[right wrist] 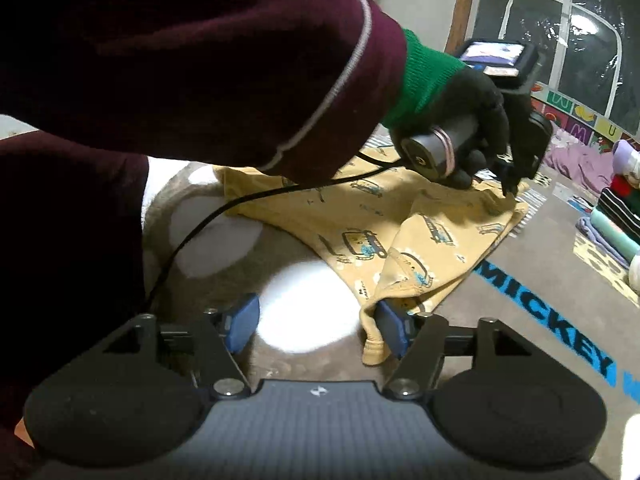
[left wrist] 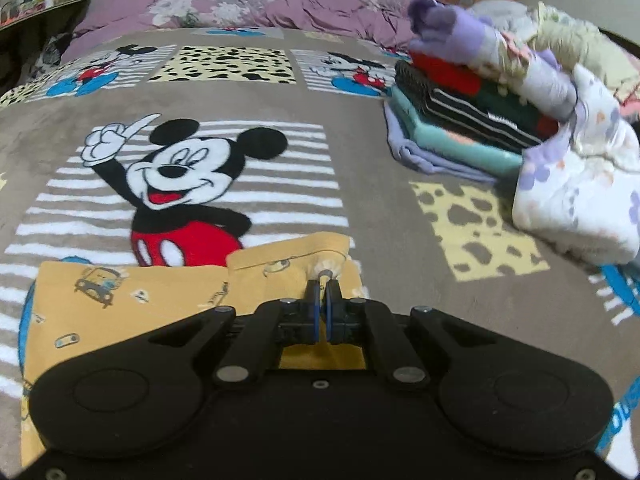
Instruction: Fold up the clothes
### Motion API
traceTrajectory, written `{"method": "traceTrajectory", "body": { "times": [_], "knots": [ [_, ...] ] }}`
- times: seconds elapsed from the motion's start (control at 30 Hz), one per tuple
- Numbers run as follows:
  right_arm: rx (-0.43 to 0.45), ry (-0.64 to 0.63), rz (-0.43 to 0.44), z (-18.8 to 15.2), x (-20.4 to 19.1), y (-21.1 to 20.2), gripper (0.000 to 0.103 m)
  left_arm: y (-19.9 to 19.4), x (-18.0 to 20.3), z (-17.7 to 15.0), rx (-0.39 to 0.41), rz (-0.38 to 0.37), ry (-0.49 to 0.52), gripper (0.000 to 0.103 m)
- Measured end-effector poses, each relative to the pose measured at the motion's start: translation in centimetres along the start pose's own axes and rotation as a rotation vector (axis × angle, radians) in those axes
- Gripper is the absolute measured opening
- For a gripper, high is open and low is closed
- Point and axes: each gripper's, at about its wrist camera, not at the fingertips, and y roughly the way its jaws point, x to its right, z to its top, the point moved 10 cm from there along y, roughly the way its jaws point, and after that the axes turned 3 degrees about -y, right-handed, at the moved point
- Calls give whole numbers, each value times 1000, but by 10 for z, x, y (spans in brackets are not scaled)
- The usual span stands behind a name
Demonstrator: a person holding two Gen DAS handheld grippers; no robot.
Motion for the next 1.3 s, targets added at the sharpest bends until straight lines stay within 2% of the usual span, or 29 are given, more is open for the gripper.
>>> {"method": "traceTrajectory", "body": {
  "times": [0.03, 0.1, 0.13, 0.17, 0.3, 0.5, 0.57, 0.67, 0.73, 0.8, 0.87, 0.9, 0.97, 1.03, 1.07, 1.13, 1.23, 1.3],
  "knots": [
    [0, 1, 5, 0, -1, 0, 67, 2, 3, -1, -6, -6, 11, 1],
    [-2, 4, 10, 1, -1, 1, 68, 2, 8, -4, -17, -37, 31, 15],
    [-2, 7, 12, 2, -1, 1, 68, -2, 8, -3, -6, -45, 31, 37],
    [-2, 8, 12, 2, -1, 0, 68, -7, 7, -1, 14, -54, 28, 44],
    [1, 24, 8, 1, 0, -3, 69, -36, -15, 1, 68, -44, -23, 43],
    [-10, 91, -25, -2, 8, -31, 69, -78, -40, -37, 74, 6, 59, 42],
    [-12, 109, -39, -2, 13, -44, 69, -87, -43, -47, 77, 13, 91, 34],
    [47, 121, -99, 11, 23, -56, 67, -90, -40, -42, 86, -14, 92, 34],
    [106, 83, -136, 28, 24, -55, 68, -88, -32, -27, 100, -42, 82, 33],
    [127, 9, -130, 39, 18, -40, 68, -80, -22, -7, 106, -71, 68, 30],
    [104, 0, -107, 39, 17, -16, 66, -65, -14, 10, 96, -77, 71, 21],
    [84, 33, -87, 34, 19, -6, 63, -54, -9, 17, 83, -67, 90, 20],
    [55, 70, -61, 22, 19, 3, 63, -33, 0, 23, 50, -50, 149, 10],
    [41, 64, -37, 14, 14, 7, 64, -11, 4, 23, 14, -46, 199, 10],
    [36, 60, -29, 11, 12, 9, 64, 5, 1, 21, -14, -17, 223, 10],
    [40, 72, -6, 7, 9, 12, 67, 34, -15, 16, -50, 88, 248, 10],
    [47, 78, 5, 5, 3, 15, 70, 21, -23, 29, 18, 36, 136, 10],
    [51, 94, 16, 6, 4, 18, 70, 5, -22, 28, 44, 4, 133, 10]
  ]
}}
